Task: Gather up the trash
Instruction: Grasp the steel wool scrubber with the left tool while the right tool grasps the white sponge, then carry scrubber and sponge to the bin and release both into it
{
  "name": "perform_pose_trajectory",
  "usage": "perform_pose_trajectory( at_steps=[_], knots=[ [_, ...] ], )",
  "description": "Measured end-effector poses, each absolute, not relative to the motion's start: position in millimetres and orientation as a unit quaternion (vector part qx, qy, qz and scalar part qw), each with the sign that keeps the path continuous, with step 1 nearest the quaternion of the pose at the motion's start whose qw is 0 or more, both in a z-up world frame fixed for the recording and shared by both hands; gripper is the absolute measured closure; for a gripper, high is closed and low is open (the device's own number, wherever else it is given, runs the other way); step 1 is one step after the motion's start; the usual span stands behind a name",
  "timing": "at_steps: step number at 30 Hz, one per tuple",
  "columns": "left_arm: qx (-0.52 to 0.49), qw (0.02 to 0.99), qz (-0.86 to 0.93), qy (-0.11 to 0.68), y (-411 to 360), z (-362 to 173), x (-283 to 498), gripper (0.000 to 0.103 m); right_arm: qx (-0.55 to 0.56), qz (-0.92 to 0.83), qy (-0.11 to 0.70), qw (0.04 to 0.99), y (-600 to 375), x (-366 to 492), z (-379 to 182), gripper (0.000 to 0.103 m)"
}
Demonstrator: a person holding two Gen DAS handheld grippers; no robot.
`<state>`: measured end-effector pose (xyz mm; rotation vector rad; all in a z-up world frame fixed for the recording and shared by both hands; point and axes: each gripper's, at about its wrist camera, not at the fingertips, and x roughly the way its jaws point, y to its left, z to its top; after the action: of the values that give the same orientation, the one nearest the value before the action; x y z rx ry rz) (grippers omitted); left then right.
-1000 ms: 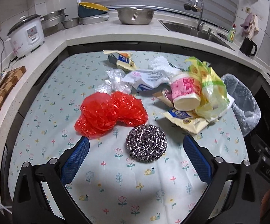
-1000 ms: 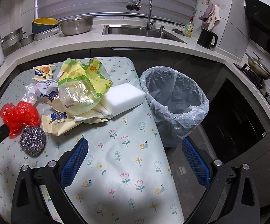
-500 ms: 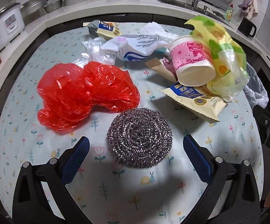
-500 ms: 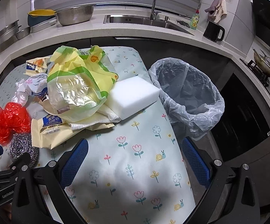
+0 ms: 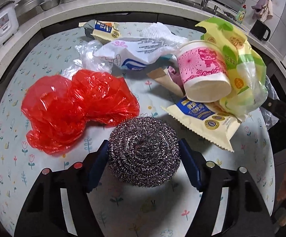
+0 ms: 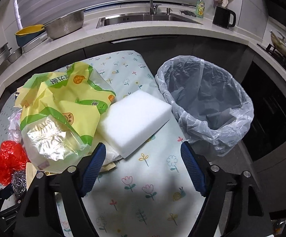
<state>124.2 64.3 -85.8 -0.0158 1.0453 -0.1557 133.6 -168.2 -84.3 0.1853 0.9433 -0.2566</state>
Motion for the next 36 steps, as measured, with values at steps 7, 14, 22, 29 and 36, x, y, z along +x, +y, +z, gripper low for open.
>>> perform_pose_trajectory(
  at_steps=[7, 14, 22, 29, 36],
  knots=[
    [-0.018, 0.867, -0.07, 0.493, 70.0, -78.6, 129.9, 0.036, 0.086, -0.1, 0.456, 0.88, -160.1, 152.0, -98.0, 0.061],
    [-0.022, 0.875, -0.068, 0.479, 74.9, -61.6, 127.0, 0.036, 0.084, -0.09, 0.43, 0.894, -159.1, 147.9, -86.1, 0.069],
    [-0.03, 0.887, -0.079, 0.454, 71.2, -31.9, 121.2, 0.036, 0.061, -0.105, 0.385, 0.915, -163.1, 130.6, -44.9, 0.07],
    [-0.033, 0.901, -0.1, 0.421, 58.9, 2.4, 115.1, 0.036, 0.07, -0.116, 0.349, 0.927, -179.7, 109.6, -4.6, 0.069],
    [-0.029, 0.905, -0.145, 0.4, 29.8, 32.7, 115.0, 0.036, 0.078, -0.138, 0.328, 0.931, -202.5, 89.7, 13.8, 0.069]
  ],
)
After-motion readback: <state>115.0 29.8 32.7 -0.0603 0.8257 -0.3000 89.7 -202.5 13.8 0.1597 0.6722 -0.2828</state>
